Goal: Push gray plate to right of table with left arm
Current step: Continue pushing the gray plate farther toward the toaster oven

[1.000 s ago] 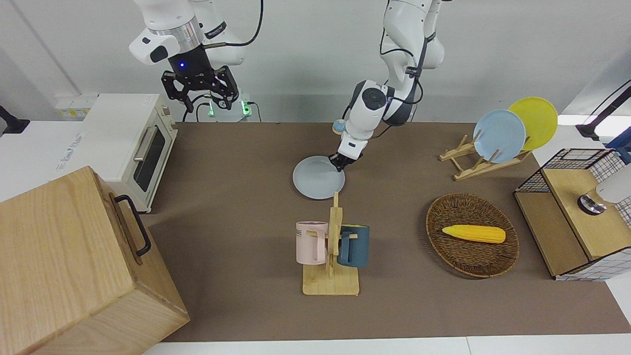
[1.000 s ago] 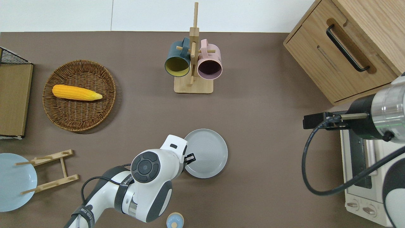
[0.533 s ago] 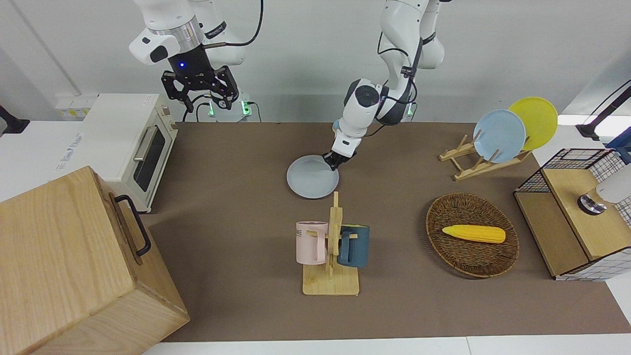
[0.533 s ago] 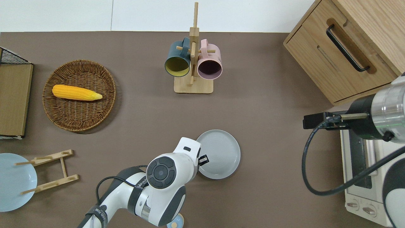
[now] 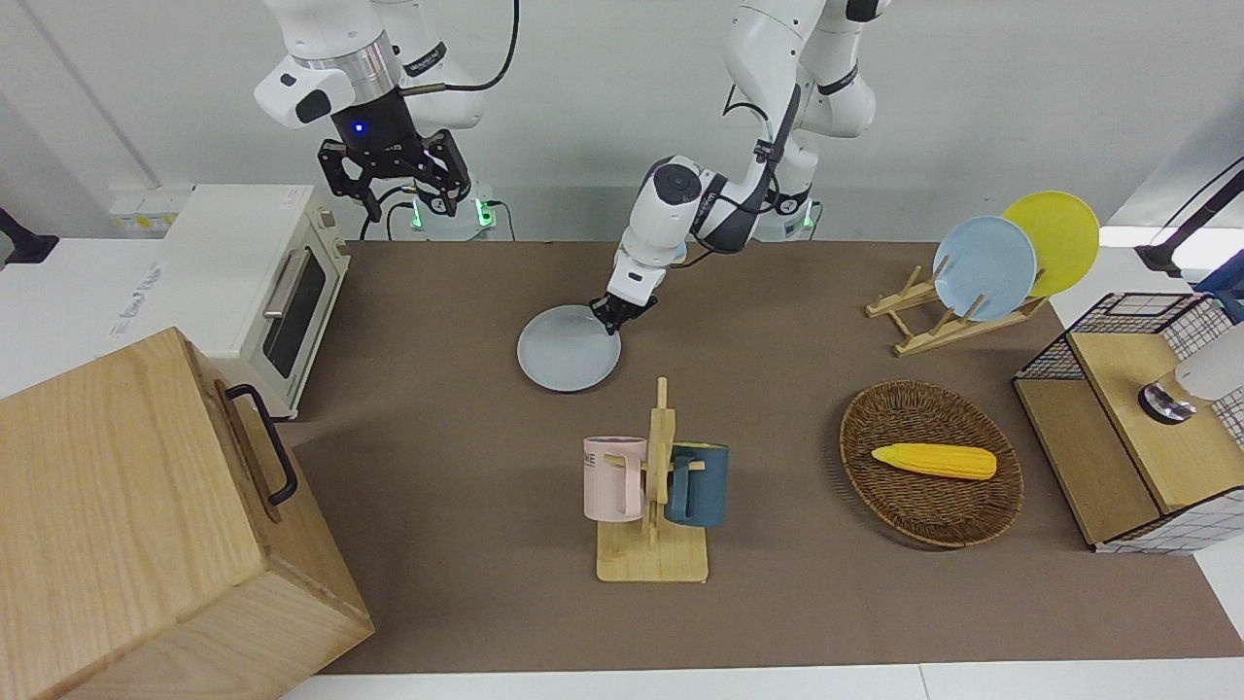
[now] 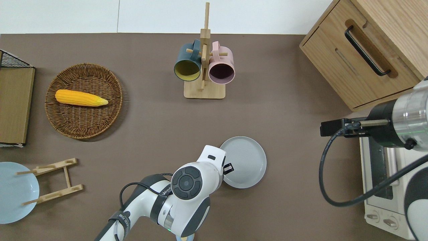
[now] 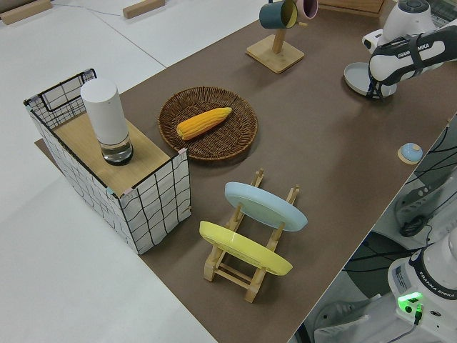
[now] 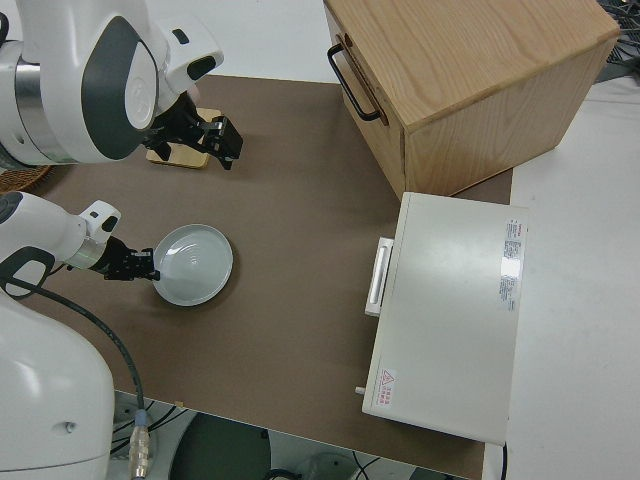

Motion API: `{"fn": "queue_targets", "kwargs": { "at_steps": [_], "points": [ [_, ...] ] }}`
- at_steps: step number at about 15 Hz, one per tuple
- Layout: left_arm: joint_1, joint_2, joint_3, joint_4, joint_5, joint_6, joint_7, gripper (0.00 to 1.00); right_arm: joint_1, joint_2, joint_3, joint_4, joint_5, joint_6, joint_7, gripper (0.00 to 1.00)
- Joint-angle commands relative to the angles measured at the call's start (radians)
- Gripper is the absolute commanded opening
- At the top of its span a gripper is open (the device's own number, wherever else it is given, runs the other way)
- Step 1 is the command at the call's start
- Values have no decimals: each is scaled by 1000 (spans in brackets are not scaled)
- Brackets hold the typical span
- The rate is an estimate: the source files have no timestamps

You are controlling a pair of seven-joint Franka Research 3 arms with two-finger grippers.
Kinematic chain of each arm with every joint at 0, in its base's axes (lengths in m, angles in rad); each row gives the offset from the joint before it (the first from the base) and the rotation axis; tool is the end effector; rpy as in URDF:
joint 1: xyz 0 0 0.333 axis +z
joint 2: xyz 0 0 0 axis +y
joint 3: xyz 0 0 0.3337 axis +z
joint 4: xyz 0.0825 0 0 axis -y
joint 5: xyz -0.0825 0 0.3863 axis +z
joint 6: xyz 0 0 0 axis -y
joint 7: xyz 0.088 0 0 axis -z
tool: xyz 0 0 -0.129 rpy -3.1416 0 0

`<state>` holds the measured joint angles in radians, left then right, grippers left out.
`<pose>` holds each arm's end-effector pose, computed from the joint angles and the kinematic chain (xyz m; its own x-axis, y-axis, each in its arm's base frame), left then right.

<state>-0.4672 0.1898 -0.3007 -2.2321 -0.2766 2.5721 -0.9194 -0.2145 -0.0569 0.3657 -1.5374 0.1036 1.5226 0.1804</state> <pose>0.4095 -0.3923 0.2992 0.9267 0.3587 -0.1121 0.3755 -0.8950 0.2408 0.5261 0.1005 0.6610 0.9995 -0.0234 0.0230 -0.0213 -0.9959 -0.0883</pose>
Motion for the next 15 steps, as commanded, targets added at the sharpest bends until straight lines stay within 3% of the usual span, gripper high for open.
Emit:
{"fn": "queue_targets", "kwargs": {
  "at_steps": [1, 15],
  "points": [
    [-27, 25, 9, 25, 0, 26, -35, 0, -6, 6, 4, 14, 16, -5, 2, 996],
    [-68, 77, 11, 57, 26, 66, -62, 0, -6, 6, 4, 14, 16, -5, 2, 996]
  ]
}}
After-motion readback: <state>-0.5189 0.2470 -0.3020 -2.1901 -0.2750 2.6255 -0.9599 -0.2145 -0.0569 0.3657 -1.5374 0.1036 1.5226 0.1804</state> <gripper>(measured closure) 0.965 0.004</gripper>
